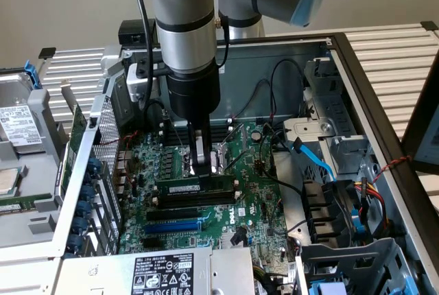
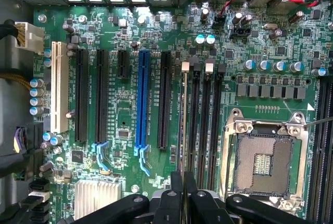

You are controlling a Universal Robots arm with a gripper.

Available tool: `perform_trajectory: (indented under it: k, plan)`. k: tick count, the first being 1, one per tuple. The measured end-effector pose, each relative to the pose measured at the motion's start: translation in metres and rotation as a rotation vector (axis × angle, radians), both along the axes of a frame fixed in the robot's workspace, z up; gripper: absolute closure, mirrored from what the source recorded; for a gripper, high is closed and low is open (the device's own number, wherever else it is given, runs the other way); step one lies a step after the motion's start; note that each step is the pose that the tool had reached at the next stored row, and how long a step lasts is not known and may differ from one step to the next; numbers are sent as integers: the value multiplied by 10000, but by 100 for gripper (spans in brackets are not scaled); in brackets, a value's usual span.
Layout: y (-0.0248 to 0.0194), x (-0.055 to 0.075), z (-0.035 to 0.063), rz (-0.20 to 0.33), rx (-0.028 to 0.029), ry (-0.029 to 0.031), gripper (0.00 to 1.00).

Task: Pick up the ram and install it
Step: 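Insert the ram into the slot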

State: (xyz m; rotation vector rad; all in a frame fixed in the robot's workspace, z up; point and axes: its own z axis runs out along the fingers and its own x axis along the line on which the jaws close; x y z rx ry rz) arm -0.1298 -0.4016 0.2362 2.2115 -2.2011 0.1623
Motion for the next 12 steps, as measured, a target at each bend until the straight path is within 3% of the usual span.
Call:
perform_trajectory:
  k: [12]
  plan:
    - [-10,1,-3,-9,2,5,87]
